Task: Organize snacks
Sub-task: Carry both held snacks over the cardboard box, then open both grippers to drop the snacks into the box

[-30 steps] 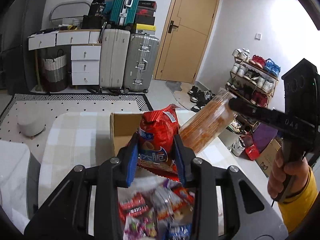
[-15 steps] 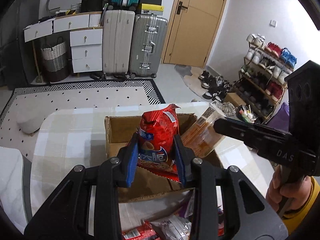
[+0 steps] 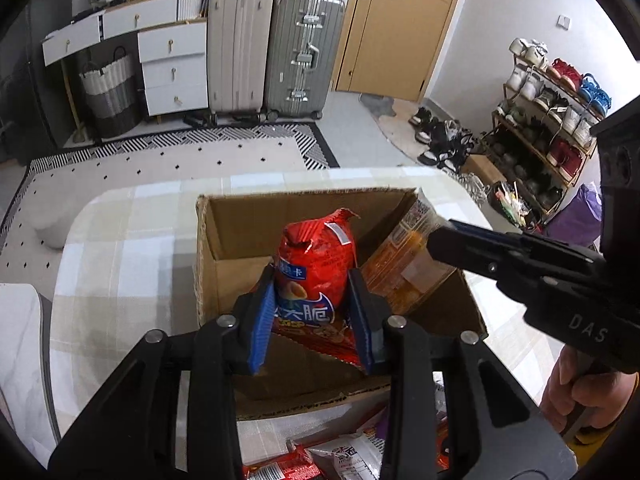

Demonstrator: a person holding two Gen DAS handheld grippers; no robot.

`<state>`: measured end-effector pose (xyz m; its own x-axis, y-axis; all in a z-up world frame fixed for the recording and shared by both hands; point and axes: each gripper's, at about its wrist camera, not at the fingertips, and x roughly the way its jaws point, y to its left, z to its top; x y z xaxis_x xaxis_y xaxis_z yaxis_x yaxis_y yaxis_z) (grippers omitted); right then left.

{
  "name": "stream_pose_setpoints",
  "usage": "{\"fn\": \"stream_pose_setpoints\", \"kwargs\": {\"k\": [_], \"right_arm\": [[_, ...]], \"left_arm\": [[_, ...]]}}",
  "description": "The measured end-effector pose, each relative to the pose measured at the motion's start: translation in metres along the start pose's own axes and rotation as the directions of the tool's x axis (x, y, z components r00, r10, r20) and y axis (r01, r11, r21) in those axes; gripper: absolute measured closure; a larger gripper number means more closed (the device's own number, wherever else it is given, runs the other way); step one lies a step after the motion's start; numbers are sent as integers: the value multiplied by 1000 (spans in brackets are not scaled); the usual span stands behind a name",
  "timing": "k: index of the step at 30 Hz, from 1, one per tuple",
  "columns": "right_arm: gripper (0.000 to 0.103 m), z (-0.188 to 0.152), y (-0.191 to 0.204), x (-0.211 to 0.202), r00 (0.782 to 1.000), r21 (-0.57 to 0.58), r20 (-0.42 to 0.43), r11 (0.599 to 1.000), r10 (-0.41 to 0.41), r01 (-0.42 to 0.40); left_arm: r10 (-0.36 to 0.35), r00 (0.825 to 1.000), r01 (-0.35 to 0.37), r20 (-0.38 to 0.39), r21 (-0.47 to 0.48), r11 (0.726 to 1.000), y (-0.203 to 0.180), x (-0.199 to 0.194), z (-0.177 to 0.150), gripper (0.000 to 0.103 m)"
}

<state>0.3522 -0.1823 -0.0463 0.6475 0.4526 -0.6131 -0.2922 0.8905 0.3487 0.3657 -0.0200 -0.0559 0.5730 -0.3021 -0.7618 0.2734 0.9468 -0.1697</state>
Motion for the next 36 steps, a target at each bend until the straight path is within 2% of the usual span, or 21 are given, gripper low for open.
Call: {"fn": "stream_pose_setpoints", "kwargs": {"k": [5,7,8,9,15,19,21,24,27,33,34,36], "right_arm": [[87,-3,4,-1,1000,-14,-6,1000,-13,13],[85,-3,5,-2,1000,-11,-7,1000,-9,9],[80,-2,6,-3,1000,-12,-5,1000,-9,9],[80,-2,7,-4,1000,-17,0,1000,-22,22],[80,-1,10,-20,999,-13,25,1000,-27,27],[73,-1,14,-41,998,-8,61,1000,-23,24],[69,-3,19,-56,996,-11,85,1000,-19,20],[65,-7,30,-81,993,-26,120,1000,-12,15],[55,-13,44,-109,988,-52,157,999,-3,11],[51,-40,81,-164,973,-128,230,992,23,6],[46,-46,87,-171,970,-138,241,990,28,6],[30,-61,100,-189,961,-165,273,986,31,15]], "left_arm": [[20,1000,-20,-22,-10,1000,2,13,0,72],[35,999,-35,-37,-9,999,1,17,0,56],[45,998,-45,-44,-8,999,1,18,-3,38],[49,998,-50,-40,-10,999,0,18,-3,31],[70,998,-70,3,4,998,-5,-4,-13,31],[79,996,-80,33,3,997,-7,-32,-20,30],[84,995,-85,54,0,996,-8,-48,-24,25],[107,990,-107,92,-11,994,-8,-78,-33,24],[127,984,-125,122,-23,992,-7,-108,-41,23],[170,963,-167,210,-30,985,-21,-177,-72,21],[173,958,-171,231,-25,985,-27,-191,-79,21],[180,947,-183,265,-14,983,-39,-215,-91,15]]}}
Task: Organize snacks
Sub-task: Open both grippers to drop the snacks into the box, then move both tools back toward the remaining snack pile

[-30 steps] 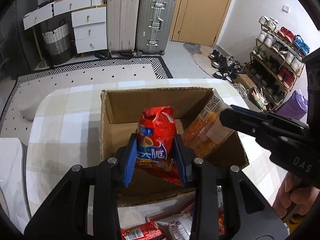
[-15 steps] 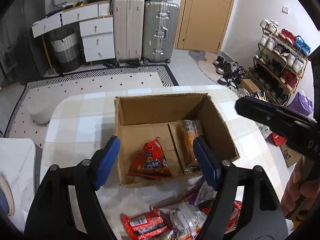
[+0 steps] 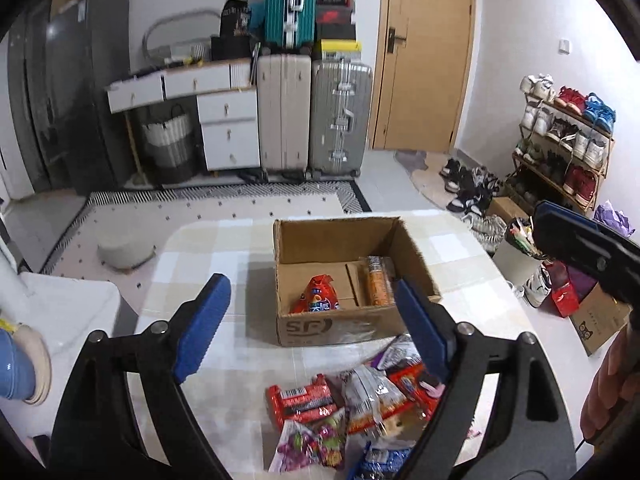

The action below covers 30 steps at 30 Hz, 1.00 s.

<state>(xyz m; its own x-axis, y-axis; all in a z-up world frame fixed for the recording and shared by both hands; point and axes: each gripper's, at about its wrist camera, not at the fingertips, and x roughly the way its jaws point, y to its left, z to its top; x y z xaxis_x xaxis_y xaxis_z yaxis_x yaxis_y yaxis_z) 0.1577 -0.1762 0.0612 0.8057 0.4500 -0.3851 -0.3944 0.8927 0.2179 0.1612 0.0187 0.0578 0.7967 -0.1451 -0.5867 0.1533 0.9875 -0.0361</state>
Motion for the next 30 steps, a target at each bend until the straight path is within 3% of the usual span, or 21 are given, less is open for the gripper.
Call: {"fn": "stream_pose_setpoints", "kwargs": {"k": [1,3,8,15,21,25,30], "right_arm": [[20,-4,6,-9,1000,-10,17,1000,-6,6],[13,-13,19,-33,997,-29,73,999,-21,23],[1,-34,41,-72,991,-58,133,998,-32,40],[1,-67,45,-118,978,-5,203,999,-42,44],[1,-95,52,-137,942,-31,273,977,-194,210],[1,-117,60,-143,944,-56,260,973,-203,224],[1,-139,64,-147,963,-50,219,984,-157,172]], "left_arm": [[6,1000,-6,15,8,1000,-3,-13,-3,13],[16,999,-17,50,18,1000,-8,-41,-10,0],[-8,993,6,115,18,1000,-17,-105,-31,0],[7,983,-6,181,-7,1000,-18,-174,-59,0],[23,978,-20,207,-14,1000,-13,-216,-87,0],[36,973,-34,227,-16,999,-9,-234,-110,0],[31,979,-27,202,-19,999,-4,-232,-142,0]]}}
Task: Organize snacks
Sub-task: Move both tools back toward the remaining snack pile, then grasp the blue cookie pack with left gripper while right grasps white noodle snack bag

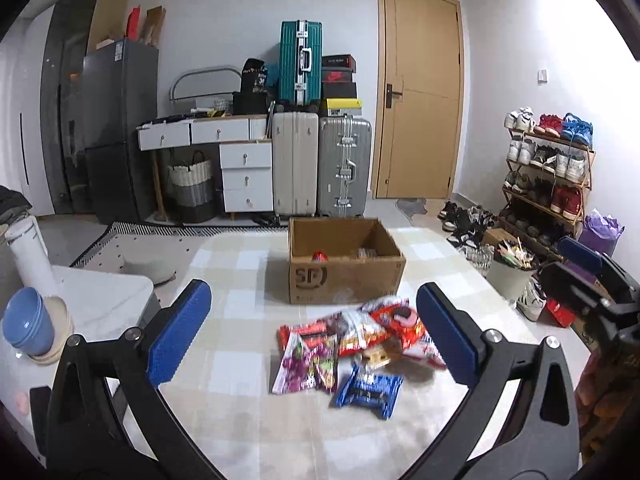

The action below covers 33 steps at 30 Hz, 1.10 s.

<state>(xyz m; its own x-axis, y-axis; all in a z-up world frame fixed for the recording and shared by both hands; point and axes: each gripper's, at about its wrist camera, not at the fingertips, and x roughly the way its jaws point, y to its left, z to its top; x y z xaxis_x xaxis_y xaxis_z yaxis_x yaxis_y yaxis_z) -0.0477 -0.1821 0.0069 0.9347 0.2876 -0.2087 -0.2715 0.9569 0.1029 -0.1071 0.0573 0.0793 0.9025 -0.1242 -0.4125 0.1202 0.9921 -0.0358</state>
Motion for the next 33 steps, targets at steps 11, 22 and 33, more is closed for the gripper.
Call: {"fn": "stream_pose_setpoints", "kwargs": {"k": [11,22,33], "right_arm": [[1,-41,3,-3,1000,-12,-24,1000,-15,15],[1,-67,-17,23,996,40,-88,999,-1,5],[1,-98,-71,65,979,255,-196,967,55,-3]], "left_arm": [[-40,994,40,-105,-3,999,-6,55,-47,0],[-138,956,152,-260,33,988,-29,137,-98,0],[-268,888,276,-373,-33,960,-45,216,-133,5]]}}
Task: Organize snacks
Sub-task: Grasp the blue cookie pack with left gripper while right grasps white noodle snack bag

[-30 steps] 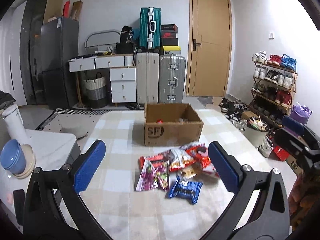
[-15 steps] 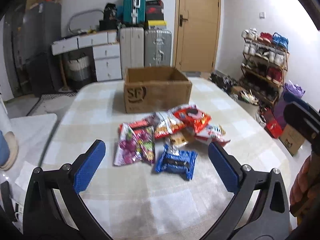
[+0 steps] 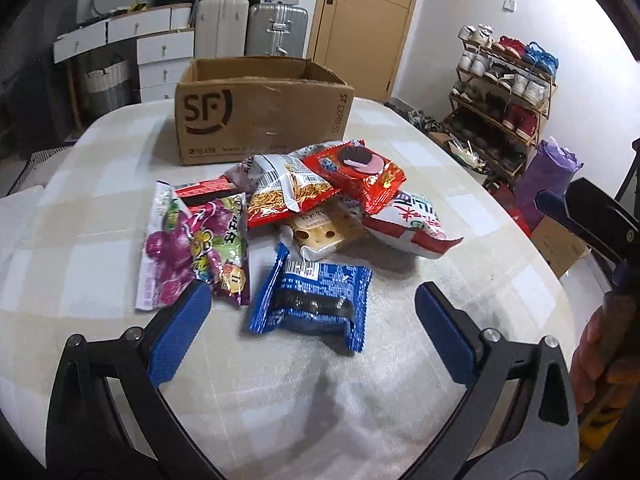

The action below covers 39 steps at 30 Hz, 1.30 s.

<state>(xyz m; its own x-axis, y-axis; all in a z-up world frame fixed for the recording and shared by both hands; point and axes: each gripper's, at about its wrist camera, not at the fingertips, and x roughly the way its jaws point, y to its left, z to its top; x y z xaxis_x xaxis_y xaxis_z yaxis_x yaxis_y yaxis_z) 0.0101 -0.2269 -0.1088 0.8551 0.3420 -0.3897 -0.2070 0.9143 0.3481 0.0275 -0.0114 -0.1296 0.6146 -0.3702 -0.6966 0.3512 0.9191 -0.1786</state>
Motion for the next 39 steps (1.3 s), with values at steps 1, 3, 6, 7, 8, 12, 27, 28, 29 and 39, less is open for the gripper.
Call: {"fn": "stream_pose_setpoints", "kwargs": {"k": [1,3,6,7,8,12,27,28,29,39], "right_arm": [[1,0,-1,2,1000,2,-3,1000,0,0],[1,-1,-5,9,1000,5,-14,1000,0,0],[1,-4,-10,19,999,3,-36,1000,0,0],[1,-5,-11,22,999,5,-41,1000,4,-4],[1,-6,-12,25,999,7,-48,1000,8,-8],[1,-8,-16,36,998,11,-69,1000,14,-14],[1,-12,-23,52,990,18,-137,1000,-15,17],[1,-13,-23,52,990,16,-140,1000,-18,20],[1,-12,-23,53,989,15,-145,1000,-22,25],[1,-1,-24,79,972,0,-234,1000,-15,16]], "left_arm": [[-11,1000,11,-13,0,1000,0,7,1,6],[-49,998,49,-45,-12,999,2,23,4,17],[-64,994,63,-84,-13,998,2,41,5,22],[-66,994,65,-92,-12,998,1,45,6,23],[-61,993,60,-98,-9,998,2,50,7,23],[-70,991,67,-118,-23,997,8,71,11,38],[-86,988,83,-131,-28,996,15,99,20,61],[-87,987,84,-131,-32,996,16,98,21,62],[-89,988,85,-125,-37,996,17,95,19,62],[-84,995,81,-51,-51,995,26,46,22,62]]}}
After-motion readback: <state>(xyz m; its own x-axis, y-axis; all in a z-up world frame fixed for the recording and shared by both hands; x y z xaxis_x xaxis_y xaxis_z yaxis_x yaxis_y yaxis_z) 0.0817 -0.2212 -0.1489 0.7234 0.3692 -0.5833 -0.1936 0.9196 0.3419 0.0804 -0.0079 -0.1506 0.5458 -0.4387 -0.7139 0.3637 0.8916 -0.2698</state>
